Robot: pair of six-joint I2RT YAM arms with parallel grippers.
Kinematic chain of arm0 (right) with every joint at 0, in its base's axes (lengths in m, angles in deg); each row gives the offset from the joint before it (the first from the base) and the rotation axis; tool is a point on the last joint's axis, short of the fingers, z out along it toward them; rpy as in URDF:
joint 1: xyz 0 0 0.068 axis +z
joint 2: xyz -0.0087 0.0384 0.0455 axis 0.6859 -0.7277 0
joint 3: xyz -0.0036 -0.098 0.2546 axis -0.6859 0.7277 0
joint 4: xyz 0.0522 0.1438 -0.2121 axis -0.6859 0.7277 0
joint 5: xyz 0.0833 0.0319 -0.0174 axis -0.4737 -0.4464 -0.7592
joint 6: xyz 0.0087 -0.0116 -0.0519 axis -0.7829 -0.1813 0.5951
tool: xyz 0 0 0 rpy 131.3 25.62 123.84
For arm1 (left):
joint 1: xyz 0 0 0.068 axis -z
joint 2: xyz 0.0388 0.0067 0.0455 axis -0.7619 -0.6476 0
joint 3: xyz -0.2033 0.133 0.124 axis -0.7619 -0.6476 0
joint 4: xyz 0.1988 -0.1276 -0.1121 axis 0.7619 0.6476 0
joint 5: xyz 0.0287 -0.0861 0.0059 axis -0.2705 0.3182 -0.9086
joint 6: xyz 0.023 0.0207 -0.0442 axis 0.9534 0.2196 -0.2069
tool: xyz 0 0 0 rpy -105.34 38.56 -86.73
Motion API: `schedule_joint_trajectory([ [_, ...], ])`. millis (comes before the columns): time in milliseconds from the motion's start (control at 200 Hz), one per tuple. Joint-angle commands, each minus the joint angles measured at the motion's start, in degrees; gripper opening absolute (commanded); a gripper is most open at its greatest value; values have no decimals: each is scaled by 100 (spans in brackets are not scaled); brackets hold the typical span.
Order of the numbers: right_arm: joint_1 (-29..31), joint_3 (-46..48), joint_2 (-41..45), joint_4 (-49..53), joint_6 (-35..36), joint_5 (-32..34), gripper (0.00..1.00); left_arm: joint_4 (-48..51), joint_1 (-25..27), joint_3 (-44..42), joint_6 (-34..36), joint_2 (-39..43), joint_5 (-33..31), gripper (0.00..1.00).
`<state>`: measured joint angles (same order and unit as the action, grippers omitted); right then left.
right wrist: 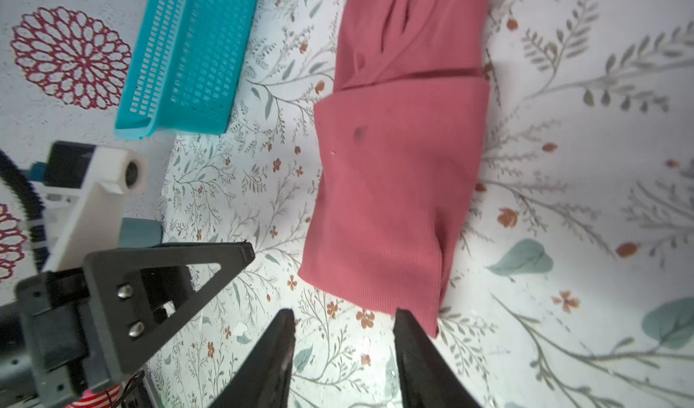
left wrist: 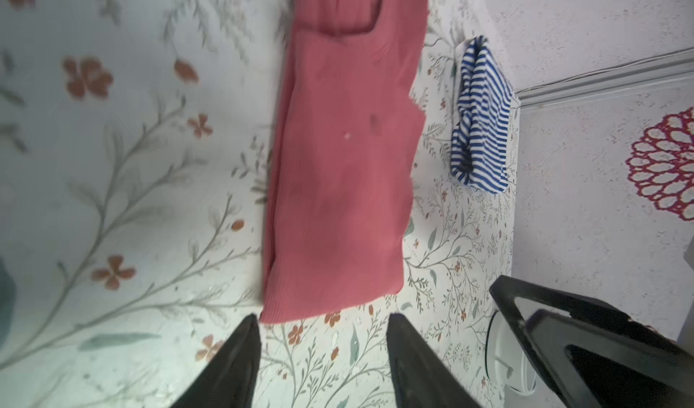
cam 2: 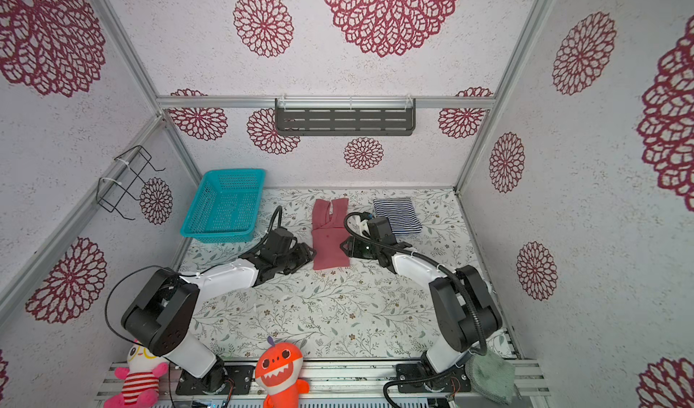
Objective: Fold and stack the tank tops
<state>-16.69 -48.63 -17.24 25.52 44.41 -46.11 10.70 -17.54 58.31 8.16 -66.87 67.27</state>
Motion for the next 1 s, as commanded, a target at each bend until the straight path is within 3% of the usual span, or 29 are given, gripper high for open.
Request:
schedule_joint_trajectory([
  [0,10,407,-24,-341,-488,-157,51,-1213,110,-431,-1000,-256,260,61],
  [215,37,892,-310,-1234,-850,-266,55,-2480,189,-793,-1804,-969,290,60],
  [390,46,1117,-705,-1940,-1197,-245,50,-2703,254,-1018,-2149,-1163,69,52],
  [696,55,1136,-1101,-2411,-1417,-264,47,-2723,306,-1306,-2320,-1196,-106,48],
  [996,64,1118,-1213,-2440,-1445,-284,29,-2910,287,-1026,-2234,-1533,-72,29],
])
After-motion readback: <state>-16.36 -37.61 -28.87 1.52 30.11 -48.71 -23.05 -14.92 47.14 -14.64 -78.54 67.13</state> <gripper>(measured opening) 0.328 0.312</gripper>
